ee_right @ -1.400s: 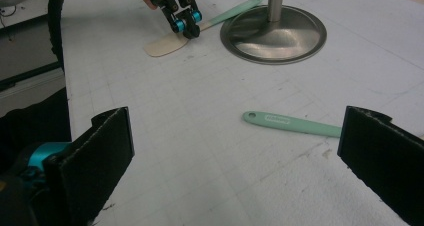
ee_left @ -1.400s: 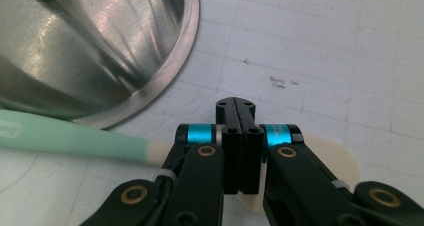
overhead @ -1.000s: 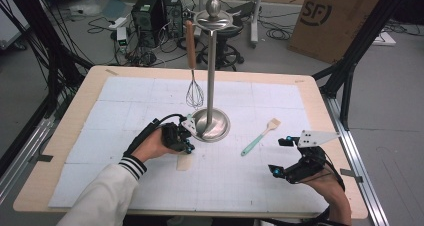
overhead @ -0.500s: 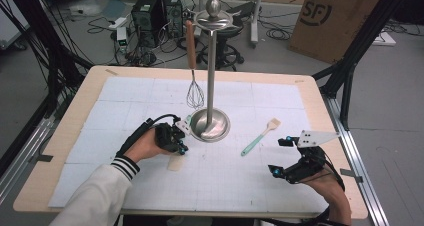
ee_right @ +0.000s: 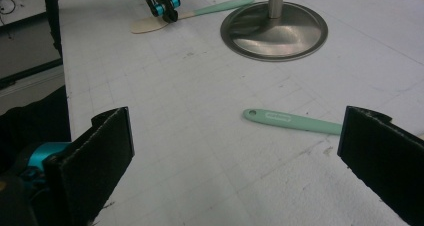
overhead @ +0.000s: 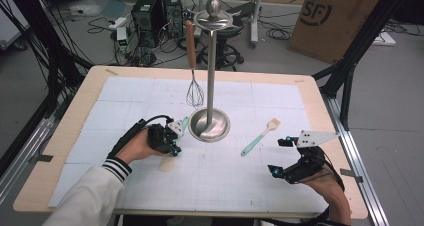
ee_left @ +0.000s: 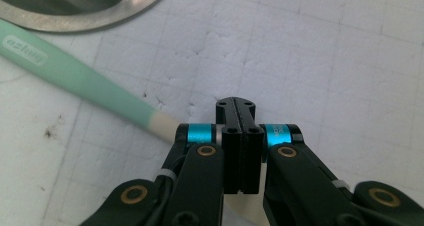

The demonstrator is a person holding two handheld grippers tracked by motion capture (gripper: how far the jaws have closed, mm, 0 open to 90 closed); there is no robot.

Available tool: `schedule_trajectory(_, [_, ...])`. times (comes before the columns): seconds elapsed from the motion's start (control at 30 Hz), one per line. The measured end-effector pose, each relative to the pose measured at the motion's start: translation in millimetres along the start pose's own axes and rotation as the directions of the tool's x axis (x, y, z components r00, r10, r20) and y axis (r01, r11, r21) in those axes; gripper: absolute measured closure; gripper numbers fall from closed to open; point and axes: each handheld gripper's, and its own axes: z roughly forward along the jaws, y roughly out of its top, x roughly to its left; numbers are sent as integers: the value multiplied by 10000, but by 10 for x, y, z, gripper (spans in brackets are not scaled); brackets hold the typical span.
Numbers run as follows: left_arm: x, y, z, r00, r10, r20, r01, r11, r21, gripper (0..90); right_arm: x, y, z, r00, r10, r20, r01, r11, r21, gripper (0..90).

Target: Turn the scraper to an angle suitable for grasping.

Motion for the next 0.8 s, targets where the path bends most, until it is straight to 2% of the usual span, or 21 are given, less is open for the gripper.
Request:
schedule_trajectory(0.5, [-24, -198, -95, 9999, -108, 25, 108, 9999, -81, 900, 2, 2, 14, 10000, -8, -21, 8, 10000, 62, 2])
schedule_trajectory(0.8, [-48, -285, -136, 10000, -20, 82, 20, 10000, -92, 900, -6, 2, 14, 10000, -28, -3, 28, 10000, 37, 2])
